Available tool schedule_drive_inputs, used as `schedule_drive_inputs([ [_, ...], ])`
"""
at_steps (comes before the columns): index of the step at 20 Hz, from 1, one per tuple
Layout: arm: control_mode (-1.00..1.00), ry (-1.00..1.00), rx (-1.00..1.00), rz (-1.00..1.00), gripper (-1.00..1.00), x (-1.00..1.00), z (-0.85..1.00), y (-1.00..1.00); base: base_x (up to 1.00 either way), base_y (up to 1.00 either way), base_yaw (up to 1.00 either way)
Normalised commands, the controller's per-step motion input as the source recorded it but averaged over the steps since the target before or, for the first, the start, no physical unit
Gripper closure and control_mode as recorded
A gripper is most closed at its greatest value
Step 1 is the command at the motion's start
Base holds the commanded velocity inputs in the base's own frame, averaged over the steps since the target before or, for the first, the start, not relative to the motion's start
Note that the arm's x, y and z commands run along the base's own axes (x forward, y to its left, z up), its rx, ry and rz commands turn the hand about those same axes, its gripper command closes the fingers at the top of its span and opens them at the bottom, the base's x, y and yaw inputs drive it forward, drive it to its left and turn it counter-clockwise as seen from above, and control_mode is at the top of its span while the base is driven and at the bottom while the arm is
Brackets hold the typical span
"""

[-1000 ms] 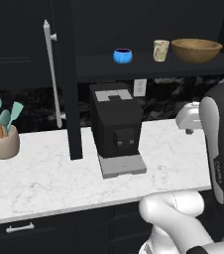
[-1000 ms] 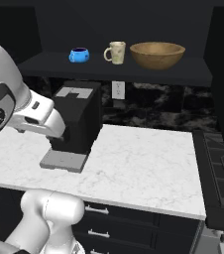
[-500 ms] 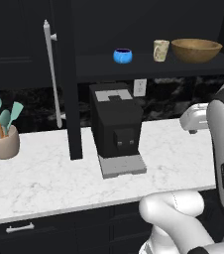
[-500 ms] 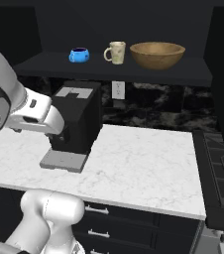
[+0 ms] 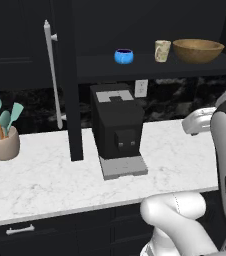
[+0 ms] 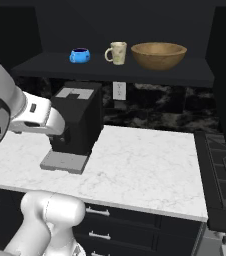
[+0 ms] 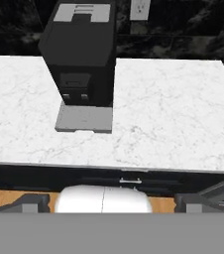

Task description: Gather all objects into one cabinet and sort the glasses and bowls to opposite sides.

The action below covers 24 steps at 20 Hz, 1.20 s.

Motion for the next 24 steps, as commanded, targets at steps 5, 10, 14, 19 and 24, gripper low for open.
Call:
schedule_drive_inputs([
  [5,1.0,0.0,0.0,0.02,-1.0,0.0,0.0,0.0,-0.01,0.0,0.0],
  [10,1.0,0.0,0.0,0.0,-1.0,0.0,0.0,0.0,-0.65,0.0,0.0],
  [14,1.0,0.0,0.0,0.0,-1.0,0.0,0.0,0.0,-0.99,0.04,0.0],
  [19,1.0,0.0,0.0,0.0,-1.0,0.0,0.0,0.0,-0.79,0.03,0.0],
  [24,1.0,0.0,0.0,0.0,-1.0,0.0,0.0,0.0,-0.37,-0.01,-0.18],
])
